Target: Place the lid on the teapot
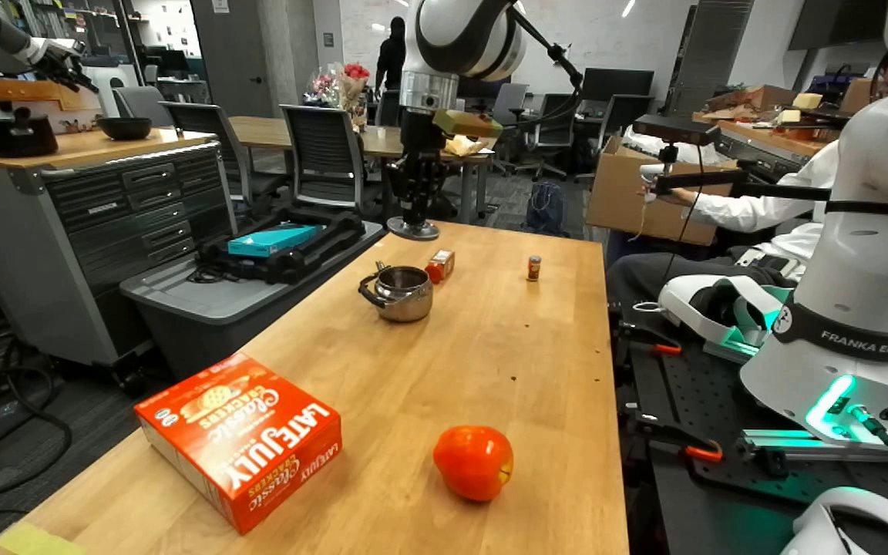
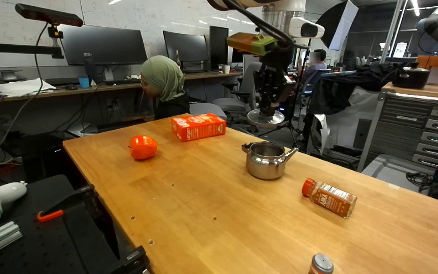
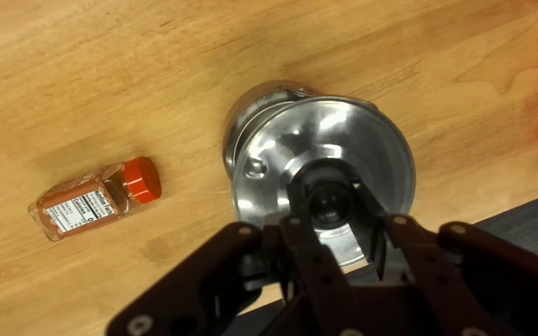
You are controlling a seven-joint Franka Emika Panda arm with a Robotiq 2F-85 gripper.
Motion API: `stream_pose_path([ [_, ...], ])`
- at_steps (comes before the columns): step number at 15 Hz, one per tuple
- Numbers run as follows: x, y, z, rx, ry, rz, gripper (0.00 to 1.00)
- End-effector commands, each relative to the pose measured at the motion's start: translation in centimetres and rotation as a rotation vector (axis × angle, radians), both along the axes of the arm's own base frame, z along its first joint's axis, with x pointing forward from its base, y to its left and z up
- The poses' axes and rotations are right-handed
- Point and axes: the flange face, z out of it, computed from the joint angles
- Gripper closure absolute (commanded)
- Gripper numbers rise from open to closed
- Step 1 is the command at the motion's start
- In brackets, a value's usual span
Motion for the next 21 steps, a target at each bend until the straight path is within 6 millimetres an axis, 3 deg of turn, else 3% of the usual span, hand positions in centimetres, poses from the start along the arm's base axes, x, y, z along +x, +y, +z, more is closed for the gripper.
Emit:
stream_pose_path([
  [1,1.5,-0.8,-0.8,0.011,0.016,-0.038,0.93],
  [21,5.8,-0.2,-6.8,-0.002,0.066,-0.082,0.93],
])
